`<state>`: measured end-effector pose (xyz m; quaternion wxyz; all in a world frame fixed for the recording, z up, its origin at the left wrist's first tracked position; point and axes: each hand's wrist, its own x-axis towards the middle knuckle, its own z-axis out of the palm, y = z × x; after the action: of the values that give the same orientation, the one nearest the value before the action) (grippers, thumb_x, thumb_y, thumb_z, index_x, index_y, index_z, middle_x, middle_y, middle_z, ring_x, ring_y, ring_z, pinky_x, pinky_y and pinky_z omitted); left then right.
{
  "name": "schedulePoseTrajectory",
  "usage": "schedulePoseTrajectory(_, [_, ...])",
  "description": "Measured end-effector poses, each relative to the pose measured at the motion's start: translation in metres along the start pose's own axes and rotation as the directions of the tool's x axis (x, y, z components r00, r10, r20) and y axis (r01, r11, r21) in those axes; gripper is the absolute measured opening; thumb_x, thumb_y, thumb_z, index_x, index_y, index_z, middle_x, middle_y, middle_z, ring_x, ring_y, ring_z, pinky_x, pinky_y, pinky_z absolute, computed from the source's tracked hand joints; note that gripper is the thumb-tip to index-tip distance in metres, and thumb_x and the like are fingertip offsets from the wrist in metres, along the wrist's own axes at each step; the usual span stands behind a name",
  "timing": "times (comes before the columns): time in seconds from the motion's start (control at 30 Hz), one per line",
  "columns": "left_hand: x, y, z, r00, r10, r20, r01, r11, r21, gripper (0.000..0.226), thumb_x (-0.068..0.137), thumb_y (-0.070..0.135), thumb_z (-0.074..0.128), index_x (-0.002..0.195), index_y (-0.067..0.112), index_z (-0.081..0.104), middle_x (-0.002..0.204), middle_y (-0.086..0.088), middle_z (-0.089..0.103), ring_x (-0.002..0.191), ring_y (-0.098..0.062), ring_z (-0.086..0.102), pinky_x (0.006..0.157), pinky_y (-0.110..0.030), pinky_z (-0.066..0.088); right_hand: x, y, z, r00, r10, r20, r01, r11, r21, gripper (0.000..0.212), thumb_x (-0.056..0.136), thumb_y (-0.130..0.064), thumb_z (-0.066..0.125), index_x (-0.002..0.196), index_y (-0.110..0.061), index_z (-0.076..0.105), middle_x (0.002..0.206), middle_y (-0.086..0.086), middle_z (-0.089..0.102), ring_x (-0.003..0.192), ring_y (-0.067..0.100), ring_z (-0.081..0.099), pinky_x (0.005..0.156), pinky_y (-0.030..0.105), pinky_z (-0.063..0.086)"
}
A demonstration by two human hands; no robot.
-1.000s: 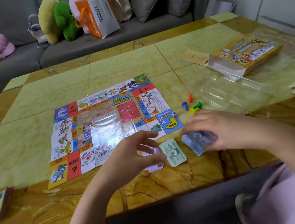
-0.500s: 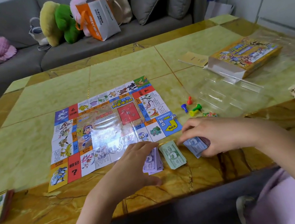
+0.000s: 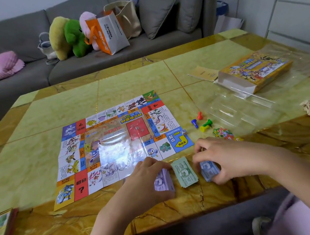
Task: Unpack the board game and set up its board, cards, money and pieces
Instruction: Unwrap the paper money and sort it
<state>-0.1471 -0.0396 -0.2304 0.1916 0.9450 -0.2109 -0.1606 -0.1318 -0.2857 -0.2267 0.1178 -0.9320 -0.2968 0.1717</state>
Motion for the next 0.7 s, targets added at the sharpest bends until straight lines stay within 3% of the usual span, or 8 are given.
schedulePoseTrajectory(0.23, [0.002,0.003,0.003,0.998,-0.054,-0.039,0.052,0.997,-0.060,0.045,0.075,0.061,0.066,0.114,0.045,0.050,0.120,0.023,0.038,0.116,0.000,0.036,0.097,-0.025,0.039,0.002,0.005,0.005,1.000,-0.008,-0.012,0.008,1.000,0.010,0.042,0.073,-0.034,0.070,0.109,-0.043,0.050,0.113,-0.017,0.033,0.114,0.004,0.035,0.096,0.032,0.041])
schedulePoseTrajectory(0.3, [0.004,0.003,0.001,0.981,-0.115,-0.159,0.101,0.990,-0.093,0.043,0.081,0.059,0.059,0.118,0.038,0.052,0.122,0.019,0.041,0.120,-0.005,0.039,0.095,-0.022,0.037,0.002,0.007,0.004,1.000,-0.006,-0.009,0.007,0.997,0.074,0.039,0.074,-0.037,0.070,0.108,-0.043,0.052,0.114,-0.021,0.033,0.114,0.001,0.037,0.097,0.030,0.041])
schedulePoseTrajectory(0.4, [0.009,-0.016,-0.004,0.880,-0.349,-0.324,0.333,0.937,-0.103,0.052,0.092,0.052,0.047,0.138,0.028,0.041,0.145,-0.001,0.036,0.134,-0.023,0.033,0.107,-0.038,0.033,0.003,0.005,-0.002,0.997,0.012,-0.082,0.008,0.973,0.233,0.021,0.081,-0.037,0.066,0.095,-0.047,0.054,0.114,-0.029,0.038,0.114,-0.006,0.043,0.098,0.026,0.041])
schedulePoseTrajectory(0.47, [0.012,-0.038,-0.007,0.817,-0.504,-0.281,0.492,0.863,-0.117,0.059,0.095,0.051,0.041,0.147,0.028,0.027,0.154,-0.010,0.023,0.141,-0.033,0.021,0.112,-0.048,0.026,0.008,0.006,-0.007,0.979,0.067,-0.192,-0.015,0.965,0.261,0.016,0.086,-0.036,0.060,0.093,-0.049,0.052,0.119,-0.030,0.041,0.115,0.000,0.050,0.101,0.030,0.040])
schedulePoseTrajectory(0.53, [0.014,-0.054,-0.007,0.774,-0.596,-0.213,0.587,0.802,-0.112,0.060,0.096,0.051,0.036,0.150,0.032,0.018,0.158,-0.011,0.013,0.144,-0.035,0.007,0.114,-0.054,0.018,0.018,0.007,-0.011,0.944,0.113,-0.311,-0.029,0.964,0.263,0.019,0.089,-0.029,0.057,0.104,-0.042,0.057,0.121,-0.025,0.045,0.113,0.004,0.053,0.102,0.030,0.041])
schedulePoseTrajectory(0.7, [0.020,-0.061,-0.009,0.769,-0.603,-0.211,0.612,0.791,-0.030,0.060,0.096,0.050,0.035,0.150,0.037,0.012,0.160,-0.006,0.002,0.146,-0.032,-0.003,0.114,-0.054,0.006,0.045,0.008,-0.013,0.909,0.110,-0.402,-0.029,0.979,0.202,0.029,0.092,-0.020,0.059,0.120,-0.027,0.061,0.123,-0.016,0.049,0.113,0.000,0.047,0.102,0.019,0.034])
